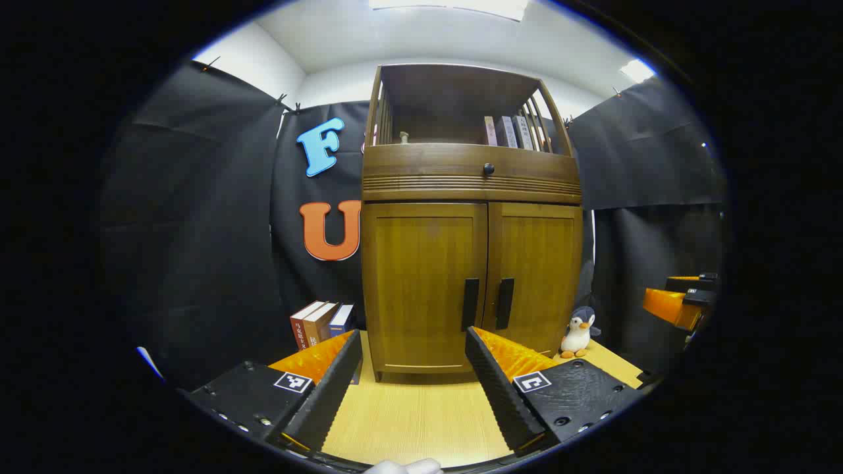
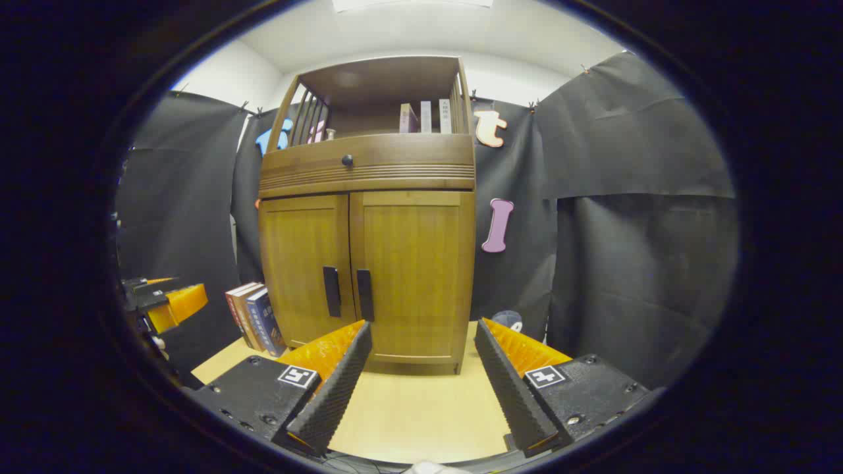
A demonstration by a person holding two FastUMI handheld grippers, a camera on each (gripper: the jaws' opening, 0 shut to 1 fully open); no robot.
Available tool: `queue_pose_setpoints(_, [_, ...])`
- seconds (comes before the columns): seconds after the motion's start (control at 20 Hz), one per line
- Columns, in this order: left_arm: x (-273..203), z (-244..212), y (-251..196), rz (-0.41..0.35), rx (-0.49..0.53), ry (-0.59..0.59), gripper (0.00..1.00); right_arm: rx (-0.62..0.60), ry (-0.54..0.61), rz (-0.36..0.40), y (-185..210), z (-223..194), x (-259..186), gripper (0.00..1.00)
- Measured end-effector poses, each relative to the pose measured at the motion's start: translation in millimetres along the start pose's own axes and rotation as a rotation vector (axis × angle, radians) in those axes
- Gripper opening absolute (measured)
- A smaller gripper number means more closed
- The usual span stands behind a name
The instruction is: Open the right door of the double-door shoe cabinet with the right hand, and open the left door with the left hand.
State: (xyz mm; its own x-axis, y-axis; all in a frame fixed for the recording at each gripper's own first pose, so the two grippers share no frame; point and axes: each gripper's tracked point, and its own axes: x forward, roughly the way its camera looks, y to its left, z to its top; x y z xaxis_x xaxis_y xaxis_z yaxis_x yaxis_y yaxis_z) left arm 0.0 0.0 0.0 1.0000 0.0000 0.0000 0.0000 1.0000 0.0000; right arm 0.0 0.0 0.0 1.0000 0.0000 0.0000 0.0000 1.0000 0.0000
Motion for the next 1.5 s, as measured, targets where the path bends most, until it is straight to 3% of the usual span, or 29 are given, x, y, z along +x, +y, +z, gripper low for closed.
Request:
queue_pose_setpoints(0.1, [-2.2,2.4,-2.6,-0.004,-0.004,0.003,1.0,-0.001,-0.005,0.007,2.2,2.4,1.8,1.0])
queue_pose_setpoints(0.25, [-3.5,3.8,-4.8,-0.011,0.0,-0.003,0.95,-0.006,-0.004,0.006,2.1,2.9,2.1,1.0])
queue_pose_setpoints(0.65, [-9.6,1.3,-11.1,-0.036,-0.009,0.008,0.95,-0.005,0.016,-0.019,-1.1,-3.3,-5.1,1.0])
queue_pose_setpoints(0.7, [-11.3,0.4,-10.1,-0.037,-0.012,0.01,1.0,-0.011,0.021,-0.021,-0.7,-7.9,-5.4,1.0])
queue_pose_setpoints(0.75, [-14.5,-0.4,-8.7,-0.043,-0.016,0.008,0.95,-0.014,0.028,-0.021,1.7,-13.1,-7.7,1.0])
queue_pose_setpoints(0.95, [-23.2,2.7,-0.5,-0.044,-0.016,-0.014,0.95,-0.015,0.052,-0.011,9.4,-27.4,-7.0,1.0])
queue_pose_setpoints(1.1, [-29.1,4.2,5.5,-0.034,-0.024,-0.023,0.95,-0.018,0.083,0.009,17.4,-38.4,6.9,1.0])
queue_pose_setpoints(1.15, [-30.5,4.7,7.1,-0.032,-0.026,-0.03,1.0,-0.022,0.087,0.016,19.5,-40.8,12.6,1.0])
queue_pose_setpoints(1.2, [-32.5,2.7,8.6,-0.027,-0.028,-0.026,0.95,-0.027,0.087,0.022,21.7,-41.1,19.3,1.0])
queue_pose_setpoints(1.5, [-41.7,3.3,24.7,0.021,-0.008,-0.023,0.95,-0.06,0.107,0.074,43.8,-50.5,85.7,1.0])
